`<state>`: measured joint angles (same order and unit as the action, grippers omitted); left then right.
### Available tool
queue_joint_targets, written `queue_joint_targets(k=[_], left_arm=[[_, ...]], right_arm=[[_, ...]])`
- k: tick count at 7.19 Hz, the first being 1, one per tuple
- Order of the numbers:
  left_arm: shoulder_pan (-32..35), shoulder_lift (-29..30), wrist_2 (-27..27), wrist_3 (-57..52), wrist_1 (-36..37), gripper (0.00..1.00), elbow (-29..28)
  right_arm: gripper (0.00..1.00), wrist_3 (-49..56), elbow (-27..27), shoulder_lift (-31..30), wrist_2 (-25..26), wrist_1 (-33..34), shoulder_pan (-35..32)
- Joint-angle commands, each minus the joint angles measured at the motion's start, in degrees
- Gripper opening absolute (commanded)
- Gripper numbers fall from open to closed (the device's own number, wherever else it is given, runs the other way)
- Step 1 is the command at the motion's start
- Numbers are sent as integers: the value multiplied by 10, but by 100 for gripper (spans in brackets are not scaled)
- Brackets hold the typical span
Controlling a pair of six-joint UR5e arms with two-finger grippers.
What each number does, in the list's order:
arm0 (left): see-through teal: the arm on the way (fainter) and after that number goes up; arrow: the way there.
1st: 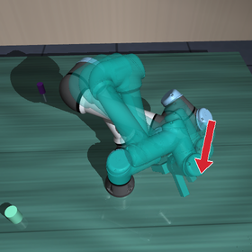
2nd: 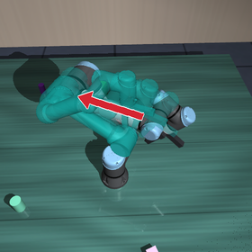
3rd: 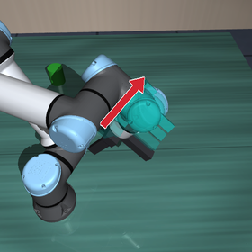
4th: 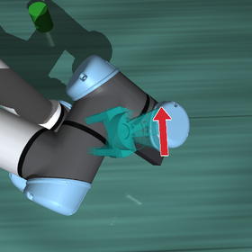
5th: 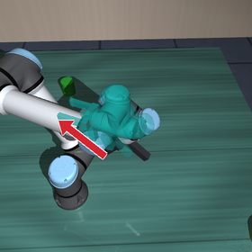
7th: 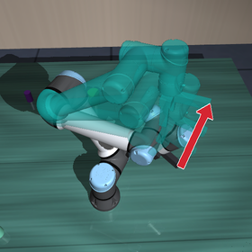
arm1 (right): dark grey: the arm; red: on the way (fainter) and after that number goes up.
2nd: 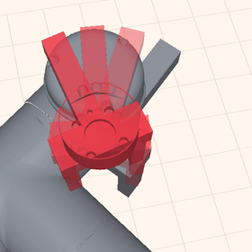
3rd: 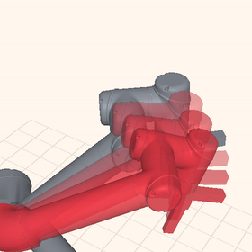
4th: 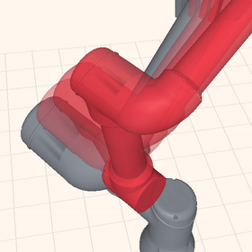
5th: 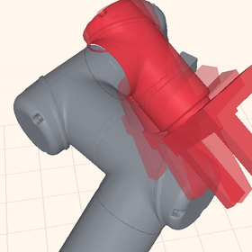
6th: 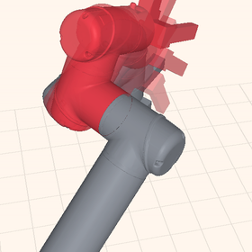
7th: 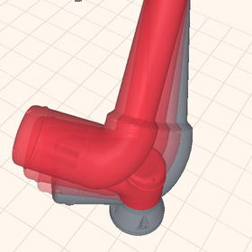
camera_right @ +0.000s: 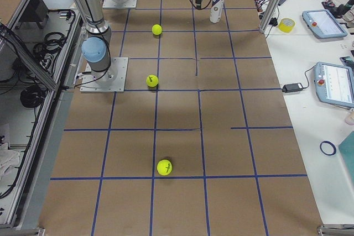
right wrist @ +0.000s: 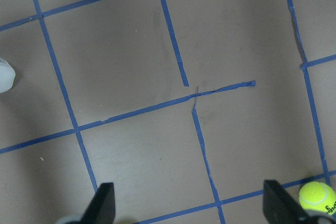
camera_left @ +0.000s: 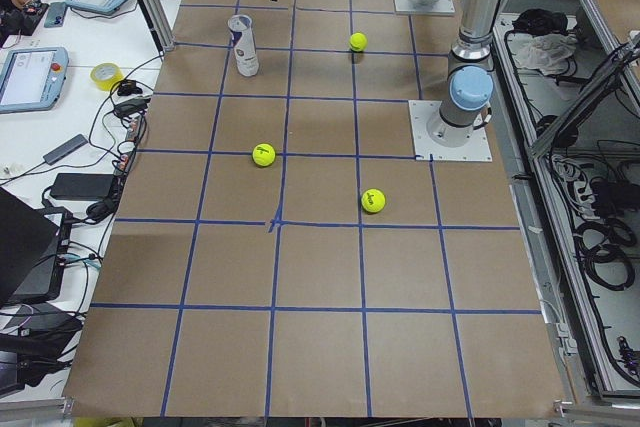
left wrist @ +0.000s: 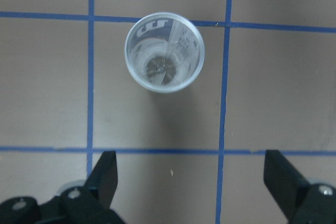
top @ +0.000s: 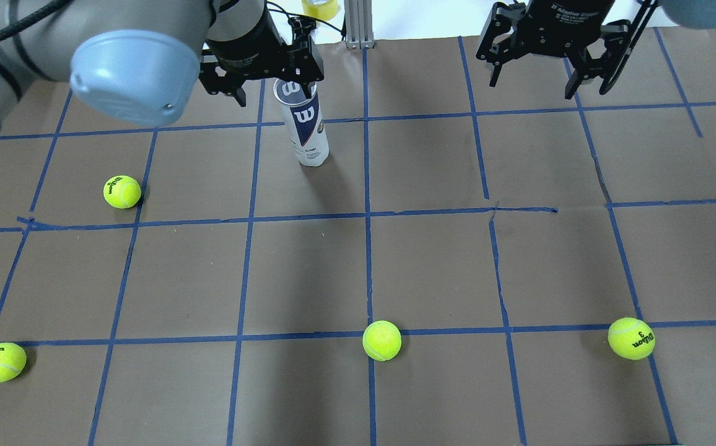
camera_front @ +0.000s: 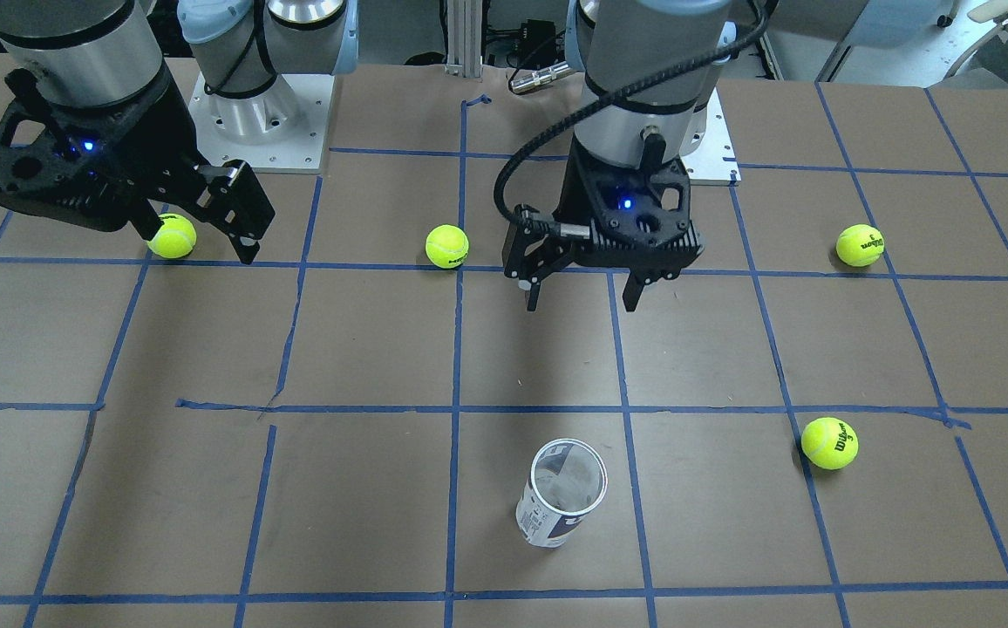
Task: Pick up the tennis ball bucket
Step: 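Open the left gripper and raise it away from the upright can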
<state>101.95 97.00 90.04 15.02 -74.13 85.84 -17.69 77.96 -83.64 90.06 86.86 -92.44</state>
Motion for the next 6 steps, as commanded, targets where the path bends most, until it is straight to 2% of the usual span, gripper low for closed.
queue_joint_targets(k=[1,2,3,4,6], left_arm=[[-12,-68,1,0,-2,100,50],[-51,-77,0,-2,-29,100,44],[-84,-84,-3,-26,-62,100,32],[-99,-89,-4,-107,-72,100,25],[-106,-83,2,-110,-63,100,25]], right_arm=[[100,6,-1,-6,12,3,1],[100,16,-2,-13,60,3,-3],[100,24,-1,-9,59,4,-3],[100,26,-1,-7,40,4,-3],[99,55,0,-3,35,2,1]])
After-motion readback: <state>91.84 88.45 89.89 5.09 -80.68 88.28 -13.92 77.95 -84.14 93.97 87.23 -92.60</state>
